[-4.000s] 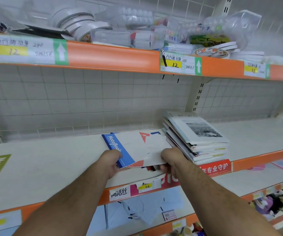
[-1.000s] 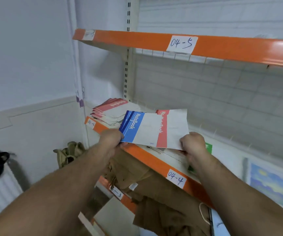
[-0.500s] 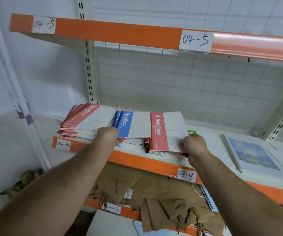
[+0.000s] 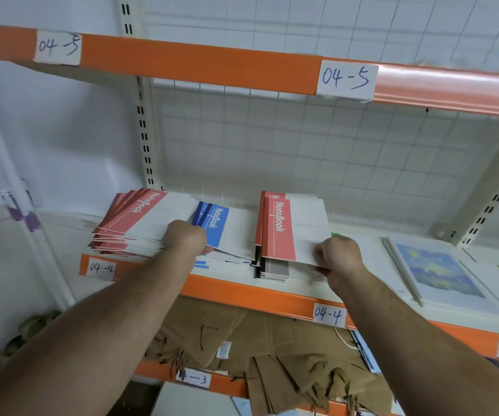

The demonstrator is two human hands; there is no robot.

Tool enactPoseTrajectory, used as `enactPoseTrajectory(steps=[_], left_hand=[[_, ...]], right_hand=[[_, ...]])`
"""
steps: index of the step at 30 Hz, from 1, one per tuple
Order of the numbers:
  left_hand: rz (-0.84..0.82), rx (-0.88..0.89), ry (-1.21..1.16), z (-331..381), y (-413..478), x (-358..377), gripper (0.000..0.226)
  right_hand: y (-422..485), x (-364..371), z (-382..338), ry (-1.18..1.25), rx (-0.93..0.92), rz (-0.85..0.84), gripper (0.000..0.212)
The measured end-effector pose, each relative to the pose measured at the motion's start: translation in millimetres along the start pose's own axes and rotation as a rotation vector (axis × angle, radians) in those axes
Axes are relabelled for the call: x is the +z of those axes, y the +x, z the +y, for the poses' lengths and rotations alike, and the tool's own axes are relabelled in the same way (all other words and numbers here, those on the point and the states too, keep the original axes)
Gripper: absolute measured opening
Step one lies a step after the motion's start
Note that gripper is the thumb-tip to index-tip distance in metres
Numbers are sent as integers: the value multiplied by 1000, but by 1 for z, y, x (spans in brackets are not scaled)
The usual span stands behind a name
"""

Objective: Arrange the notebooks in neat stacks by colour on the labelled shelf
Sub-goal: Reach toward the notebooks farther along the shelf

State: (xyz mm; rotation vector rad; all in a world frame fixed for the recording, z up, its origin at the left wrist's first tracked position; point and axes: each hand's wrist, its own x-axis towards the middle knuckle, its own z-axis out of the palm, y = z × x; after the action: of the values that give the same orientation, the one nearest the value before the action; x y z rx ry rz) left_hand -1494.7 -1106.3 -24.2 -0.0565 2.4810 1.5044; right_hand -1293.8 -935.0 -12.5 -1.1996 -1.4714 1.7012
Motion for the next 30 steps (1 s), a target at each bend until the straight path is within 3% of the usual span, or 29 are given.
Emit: enactPoseTrajectory(steps=[6, 11, 15, 19, 23, 26, 30], left_hand=[[77, 327, 361, -1, -3, -2, 33], [129, 396, 622, -6, -9, 0, 49], [207, 491, 768, -10, -12, 1, 44], [106, 432, 407, -4, -17, 4, 20], [-21, 279, 54, 5, -28, 3, 21], [-147, 245, -2, 4, -32, -4, 14], [-172, 280, -8, 1, -9, -28, 16]], right_hand=[[6, 7, -1, -41, -22, -29, 24], [12, 11, 0, -23, -18, -60, 25], [14, 13, -2, -40, -9, -94, 25], [9, 22, -4, -34, -15, -136, 24], [-1, 43, -3, 40, -9, -244, 24], [-7, 62, 0, 22, -6, -272, 24], [-12, 95, 2, 14, -32, -278, 23]])
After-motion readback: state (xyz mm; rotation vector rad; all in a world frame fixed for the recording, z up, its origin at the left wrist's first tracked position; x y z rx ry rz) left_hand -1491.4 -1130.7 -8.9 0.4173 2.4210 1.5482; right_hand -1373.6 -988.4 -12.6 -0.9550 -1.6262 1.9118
